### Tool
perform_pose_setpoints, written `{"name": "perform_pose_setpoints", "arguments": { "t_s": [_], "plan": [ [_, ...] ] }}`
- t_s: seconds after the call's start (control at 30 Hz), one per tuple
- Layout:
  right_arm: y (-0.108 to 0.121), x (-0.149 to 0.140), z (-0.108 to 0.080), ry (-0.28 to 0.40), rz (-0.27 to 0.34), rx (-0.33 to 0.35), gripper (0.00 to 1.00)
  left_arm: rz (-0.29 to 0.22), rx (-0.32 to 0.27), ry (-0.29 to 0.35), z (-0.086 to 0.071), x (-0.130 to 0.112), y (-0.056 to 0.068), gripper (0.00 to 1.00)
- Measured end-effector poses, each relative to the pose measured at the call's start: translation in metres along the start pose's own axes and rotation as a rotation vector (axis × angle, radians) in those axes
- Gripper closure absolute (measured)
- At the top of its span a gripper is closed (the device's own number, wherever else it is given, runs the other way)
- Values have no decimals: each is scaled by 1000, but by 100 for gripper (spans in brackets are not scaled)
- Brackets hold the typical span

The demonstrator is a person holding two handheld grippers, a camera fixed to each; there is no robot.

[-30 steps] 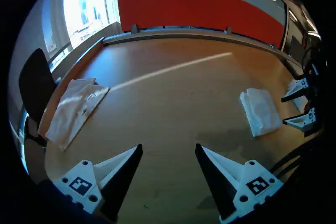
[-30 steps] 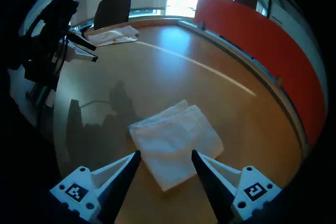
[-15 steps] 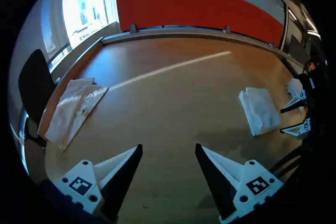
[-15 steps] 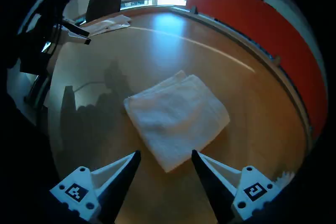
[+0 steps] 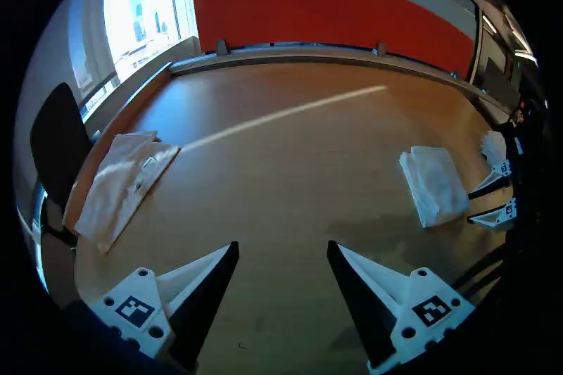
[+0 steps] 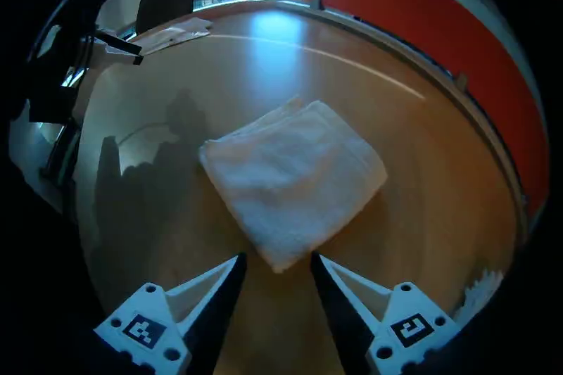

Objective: Fold towel

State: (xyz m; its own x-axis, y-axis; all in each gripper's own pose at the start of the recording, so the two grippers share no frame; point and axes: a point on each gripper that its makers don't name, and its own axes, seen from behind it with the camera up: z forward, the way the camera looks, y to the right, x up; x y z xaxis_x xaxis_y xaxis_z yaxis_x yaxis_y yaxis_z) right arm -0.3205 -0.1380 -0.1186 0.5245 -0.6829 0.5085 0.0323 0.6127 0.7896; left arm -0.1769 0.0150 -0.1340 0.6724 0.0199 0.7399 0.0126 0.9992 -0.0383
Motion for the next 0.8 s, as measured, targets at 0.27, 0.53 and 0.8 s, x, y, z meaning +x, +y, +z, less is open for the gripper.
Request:
{"name": "perform_pose_setpoints", "arguments": {
  "t_s": [0.27,0.53,0.8],
  "plan": [
    [-1,-8,-1,-25,24,17,60,0,0,-1,0,0,0,7],
    [1,-11,-1,-27,39,16,82,4,-2,0,0,0,1,7],
    [1,-11,0,-19,51,14,93,8,-2,0,0,0,1,7]
  ]
}}
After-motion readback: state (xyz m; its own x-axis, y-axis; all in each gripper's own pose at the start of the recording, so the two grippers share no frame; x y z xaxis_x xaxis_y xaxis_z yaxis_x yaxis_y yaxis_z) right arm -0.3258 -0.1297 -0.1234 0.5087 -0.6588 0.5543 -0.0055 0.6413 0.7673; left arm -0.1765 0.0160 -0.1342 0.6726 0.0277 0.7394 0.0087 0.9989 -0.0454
